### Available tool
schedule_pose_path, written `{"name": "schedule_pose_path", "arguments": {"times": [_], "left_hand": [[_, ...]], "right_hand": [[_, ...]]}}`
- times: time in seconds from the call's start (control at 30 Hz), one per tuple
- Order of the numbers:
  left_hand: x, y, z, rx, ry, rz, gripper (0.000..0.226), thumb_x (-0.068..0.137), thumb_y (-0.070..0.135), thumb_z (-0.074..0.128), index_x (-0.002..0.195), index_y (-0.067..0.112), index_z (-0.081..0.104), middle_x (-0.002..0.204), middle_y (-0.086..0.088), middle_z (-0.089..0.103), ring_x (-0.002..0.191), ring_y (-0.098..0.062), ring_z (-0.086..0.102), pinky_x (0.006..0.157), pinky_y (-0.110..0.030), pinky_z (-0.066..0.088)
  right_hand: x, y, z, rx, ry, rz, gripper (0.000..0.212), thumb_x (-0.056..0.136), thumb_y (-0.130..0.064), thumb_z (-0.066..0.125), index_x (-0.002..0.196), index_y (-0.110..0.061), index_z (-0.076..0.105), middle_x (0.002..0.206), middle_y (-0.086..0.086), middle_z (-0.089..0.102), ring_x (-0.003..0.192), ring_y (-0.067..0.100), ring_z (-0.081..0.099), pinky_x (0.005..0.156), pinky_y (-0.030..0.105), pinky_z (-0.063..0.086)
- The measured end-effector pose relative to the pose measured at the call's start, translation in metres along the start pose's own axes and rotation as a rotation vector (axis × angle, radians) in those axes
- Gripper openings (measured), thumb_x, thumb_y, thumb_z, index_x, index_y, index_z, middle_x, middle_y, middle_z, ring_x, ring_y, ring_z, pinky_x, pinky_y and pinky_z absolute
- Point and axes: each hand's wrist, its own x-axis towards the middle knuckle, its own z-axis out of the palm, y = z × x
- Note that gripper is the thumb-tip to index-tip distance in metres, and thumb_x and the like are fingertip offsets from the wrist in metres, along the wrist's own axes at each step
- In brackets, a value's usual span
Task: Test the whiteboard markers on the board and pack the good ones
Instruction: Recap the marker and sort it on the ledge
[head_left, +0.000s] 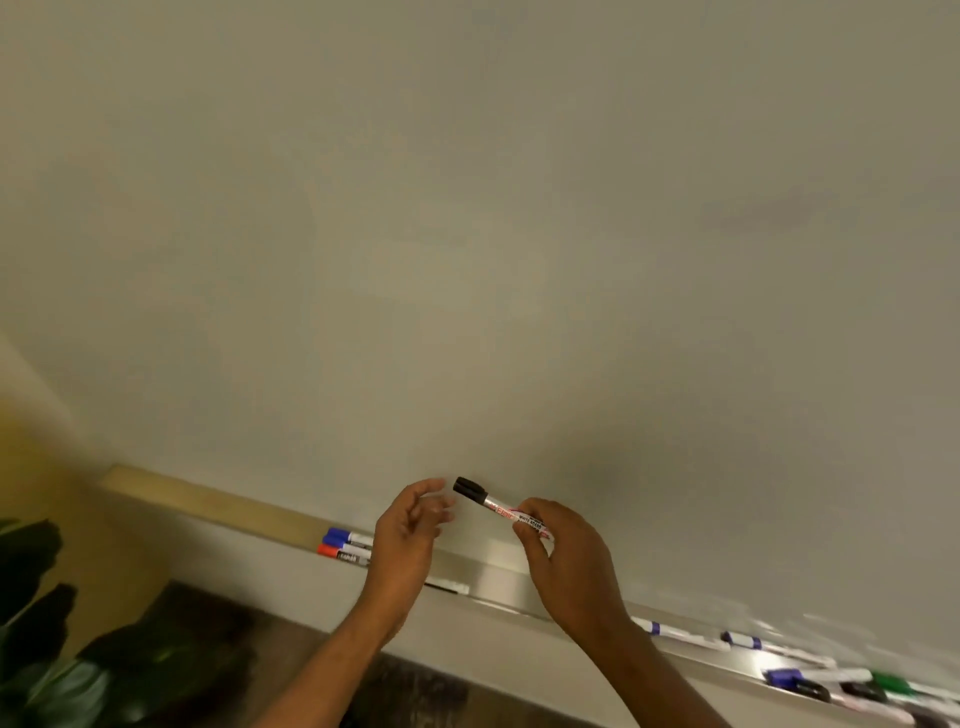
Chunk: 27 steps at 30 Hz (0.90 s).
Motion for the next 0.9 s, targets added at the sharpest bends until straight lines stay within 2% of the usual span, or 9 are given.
{"name": "schedule_pose_path", "arguments": {"times": [0.1,0.2,0.3,0.37,0.47,0.57,0.63,0.8,0.9], "left_hand": [[-0.007,-0.055,-0.022,0.299,0.029,0.011,0.020,0.104,0.024,0.053,0.119,0.034,0.063,0.118,0.014,0.071,0.111,-0.001,0.065,0.106,-0.030,0.051],[-0.017,-0.104,-0.041,0.613,-0.073,0.036,0.033,0.105,0.027,0.051,0.137,0.032,0.056,0.136,0.013,0.062,0.124,-0.007,0.059,0.110,-0.020,0.042],[-0.021,-0.140,-0.055,0.754,-0.213,0.030,0.045,0.106,0.027,0.051,0.150,0.032,0.045,0.153,0.009,0.050,0.140,-0.012,0.046,0.119,-0.028,0.036],[-0.022,-0.152,-0.058,0.832,-0.275,0.029,0.050,0.107,0.027,0.047,0.155,0.031,0.035,0.162,0.009,0.035,0.151,-0.011,0.029,0.124,-0.026,0.019],[-0.020,-0.161,-0.057,0.962,-0.364,0.001,0.058,0.106,0.049,0.017,0.161,0.032,0.013,0.168,0.012,0.005,0.156,-0.008,0.000,0.120,-0.022,-0.006],[-0.015,-0.169,-0.054,1.099,-0.419,0.031,0.077,0.093,0.060,-0.006,0.163,0.027,-0.002,0.166,0.010,-0.015,0.156,-0.012,-0.014,0.120,-0.025,-0.016],[-0.008,-0.175,-0.050,1.169,-0.445,0.050,0.062,0.106,0.048,0.007,0.161,0.025,-0.011,0.164,0.007,-0.026,0.154,-0.015,-0.022,0.125,-0.033,-0.014],[0.011,-0.192,-0.036,1.209,-0.509,0.101,0.065,0.109,0.043,0.016,0.151,0.018,-0.027,0.159,0.000,-0.036,0.150,-0.021,-0.031,0.127,-0.041,-0.010],[0.020,-0.205,-0.030,1.200,-0.448,0.177,0.102,0.096,0.046,0.063,0.159,0.007,-0.006,0.167,-0.012,0.012,0.152,-0.028,0.013,0.125,-0.043,0.002]], "right_hand": [[-0.004,0.015,0.033,-0.062,-0.039,0.028,0.014,0.098,-0.029,0.060,0.108,-0.025,0.068,0.093,-0.014,0.065,0.082,0.006,0.057,0.070,0.006,0.037],[-0.006,0.031,0.067,-0.120,-0.074,0.044,0.016,0.098,-0.027,0.060,0.110,-0.021,0.069,0.096,-0.006,0.069,0.083,0.012,0.061,0.074,0.017,0.046],[-0.005,0.046,0.099,-0.184,-0.131,0.055,0.015,0.099,-0.024,0.059,0.109,-0.019,0.069,0.095,-0.002,0.070,0.084,0.018,0.064,0.076,0.031,0.054],[-0.003,0.055,0.118,-0.225,-0.168,0.049,0.016,0.099,-0.024,0.058,0.109,-0.019,0.069,0.096,-0.001,0.071,0.084,0.019,0.064,0.077,0.034,0.055],[0.002,0.066,0.143,-0.274,-0.227,0.052,0.018,0.100,-0.025,0.055,0.111,-0.019,0.068,0.099,0.001,0.071,0.085,0.018,0.064,0.076,0.027,0.050],[0.005,0.077,0.166,-0.297,-0.257,0.063,0.021,0.101,-0.025,0.054,0.115,-0.017,0.068,0.104,0.001,0.072,0.090,0.018,0.065,0.079,0.026,0.047],[0.006,0.085,0.179,-0.324,-0.287,0.066,0.023,0.102,-0.026,0.051,0.118,-0.019,0.066,0.108,0.000,0.071,0.094,0.017,0.064,0.084,0.026,0.047],[0.005,0.101,0.208,-0.374,-0.335,0.082,0.022,0.101,-0.026,0.053,0.117,-0.020,0.066,0.110,0.000,0.071,0.097,0.020,0.065,0.090,0.032,0.050],[0.003,0.108,0.222,-0.398,-0.347,0.072,0.023,0.096,-0.024,0.062,0.118,-0.020,0.068,0.114,0.001,0.072,0.102,0.023,0.067,0.095,0.037,0.052]]}}
